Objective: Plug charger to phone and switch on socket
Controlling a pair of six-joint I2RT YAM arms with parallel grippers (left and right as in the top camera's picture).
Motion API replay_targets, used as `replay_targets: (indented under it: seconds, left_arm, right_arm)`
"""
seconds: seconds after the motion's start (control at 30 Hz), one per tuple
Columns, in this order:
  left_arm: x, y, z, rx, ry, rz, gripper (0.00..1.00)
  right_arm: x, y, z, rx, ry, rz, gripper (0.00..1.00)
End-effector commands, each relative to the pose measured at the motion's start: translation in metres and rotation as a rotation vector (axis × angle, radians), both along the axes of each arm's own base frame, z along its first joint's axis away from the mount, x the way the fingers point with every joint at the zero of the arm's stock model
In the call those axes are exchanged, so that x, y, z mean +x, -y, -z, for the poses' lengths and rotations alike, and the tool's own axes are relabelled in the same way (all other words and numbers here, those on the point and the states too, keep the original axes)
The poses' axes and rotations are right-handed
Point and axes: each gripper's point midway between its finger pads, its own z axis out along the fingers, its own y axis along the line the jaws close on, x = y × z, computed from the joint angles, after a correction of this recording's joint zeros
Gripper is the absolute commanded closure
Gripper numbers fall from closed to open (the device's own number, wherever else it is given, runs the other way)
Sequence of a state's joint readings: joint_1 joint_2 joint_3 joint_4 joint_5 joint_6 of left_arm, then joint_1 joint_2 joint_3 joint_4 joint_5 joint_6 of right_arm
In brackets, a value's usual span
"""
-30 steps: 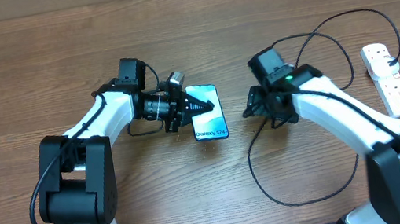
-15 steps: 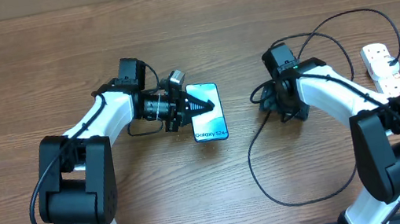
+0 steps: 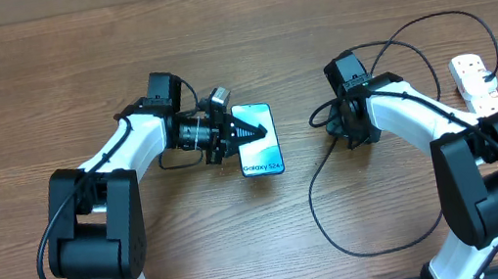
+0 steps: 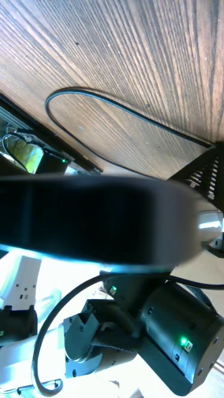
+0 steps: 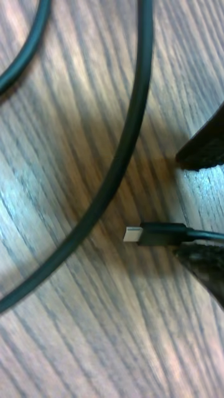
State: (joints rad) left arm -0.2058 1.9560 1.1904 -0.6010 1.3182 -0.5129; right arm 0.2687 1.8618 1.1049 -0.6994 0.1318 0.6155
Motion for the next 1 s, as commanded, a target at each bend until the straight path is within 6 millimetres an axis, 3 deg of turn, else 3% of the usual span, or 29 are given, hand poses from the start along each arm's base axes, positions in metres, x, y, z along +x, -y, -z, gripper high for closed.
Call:
replay_targets:
  seconds: [0.0, 0.2, 0.33, 0.47, 0.53, 0.57, 0.63, 0.7, 0.87, 0.97]
  left_arm:
    - [0.000, 0.001, -0.020, -0.067, 0.049, 0.015, 0.96]
    - [0.000, 0.001, -0.020, -0.067, 0.049, 0.015, 0.96]
    - [0.000, 0.001, -0.020, -0.068, 0.049, 0.015, 0.96]
    - [0.000, 0.001, -0.020, -0.066, 0.047, 0.015, 0.96]
    - [0.000, 0.001, -0.019, -0.058, 0.049, 0.013, 0.96]
    - [0.000, 0.000, -0.017, -0.049, 0.050, 0.011, 0.96]
    - [0.001, 0.000, -0.015, -0.038, 0.053, 0.009, 0.96]
    - [0.001, 0.000, -0.015, -0.037, 0.053, 0.009, 0.96]
    - [0.001, 0.000, -0.015, -0.038, 0.051, 0.009, 0.96]
    - [0.001, 0.000, -0.015, -0.037, 0.049, 0.009, 0.96]
  right_arm:
    - [-0.004, 0.003, 0.010, -0.017, -0.032, 0.007, 0.69]
    - [-0.007, 0.007, 0.010, -0.045, -0.046, -0.040, 0.96]
    - [-0.013, -0.005, 0.012, 0.004, -0.080, -0.158, 0.96]
    - [-0.039, -0.022, 0.013, 0.115, -0.187, -0.244, 0.96]
    - [-0.050, -0.019, 0.013, 0.109, -0.235, -0.241, 0.94]
    - [-0.053, -0.017, 0.013, 0.104, -0.246, -0.239, 0.88]
    - [-0.054, -0.015, 0.013, 0.090, -0.251, -0.238, 0.60]
    - [-0.050, -0.012, 0.014, 0.068, -0.234, -0.237, 0.50]
    - [-0.041, -0.012, 0.014, 0.062, -0.199, -0.237, 0.49]
    - [-0.039, -0.013, 0.014, 0.064, -0.189, -0.234, 0.58]
